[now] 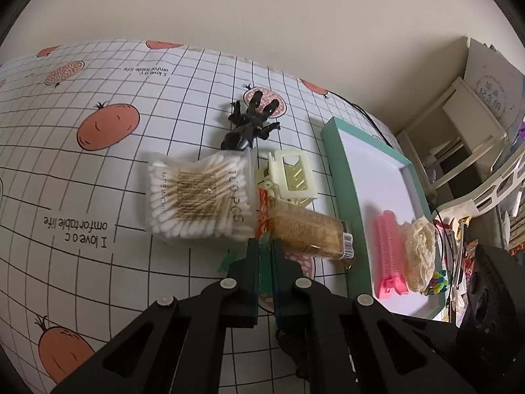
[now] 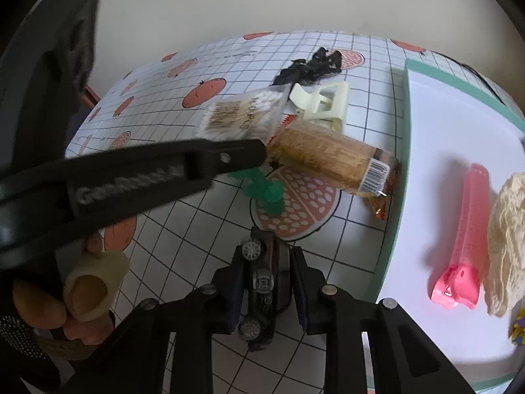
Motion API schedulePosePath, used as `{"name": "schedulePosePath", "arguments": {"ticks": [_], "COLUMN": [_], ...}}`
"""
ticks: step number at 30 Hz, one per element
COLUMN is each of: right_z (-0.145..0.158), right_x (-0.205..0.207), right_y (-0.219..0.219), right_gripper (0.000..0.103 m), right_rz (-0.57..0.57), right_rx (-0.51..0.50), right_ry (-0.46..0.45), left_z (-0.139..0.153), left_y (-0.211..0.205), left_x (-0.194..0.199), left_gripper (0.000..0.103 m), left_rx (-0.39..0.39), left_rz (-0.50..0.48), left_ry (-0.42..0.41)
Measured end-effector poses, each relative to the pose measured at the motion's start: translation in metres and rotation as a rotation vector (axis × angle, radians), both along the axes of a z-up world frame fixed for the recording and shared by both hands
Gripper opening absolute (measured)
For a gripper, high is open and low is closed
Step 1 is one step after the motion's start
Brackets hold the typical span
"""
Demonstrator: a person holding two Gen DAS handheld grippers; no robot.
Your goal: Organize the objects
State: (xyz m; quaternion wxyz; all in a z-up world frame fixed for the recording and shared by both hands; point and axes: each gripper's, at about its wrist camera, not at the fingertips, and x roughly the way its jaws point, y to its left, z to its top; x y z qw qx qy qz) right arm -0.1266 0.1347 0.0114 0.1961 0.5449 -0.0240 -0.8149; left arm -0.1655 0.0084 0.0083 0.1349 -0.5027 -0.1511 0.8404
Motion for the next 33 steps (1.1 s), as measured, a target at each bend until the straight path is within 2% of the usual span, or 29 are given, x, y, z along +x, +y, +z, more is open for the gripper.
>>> {"name": "schedulePosePath", "arguments": {"ticks": [7,19,33], "right_z": [0.003,0.033,0.071], "right_x": [0.002,0.004,0.011], "right_y": [0.002,0.012,0.048], "right_gripper": [0.028,0.028,0.028], "right_rz": [-0.005,-0.053,-0.189], "right_rx": [0.006,-0.01,-0.019], "right_ry": [0.002,0.067,0.13], "left_z": [0.006,0.036,0.076], "left_y": [-0.006,-0.017,0.007], "left_x": [0.002,0.009,0.019], "left_gripper": [0.006,0.006,0.006], "left_rx": [-0.007,0.007,-0.003], "left_rz": [0.02,0.053,0.015], "left_ry": [0.011,0.083,0.149]}}
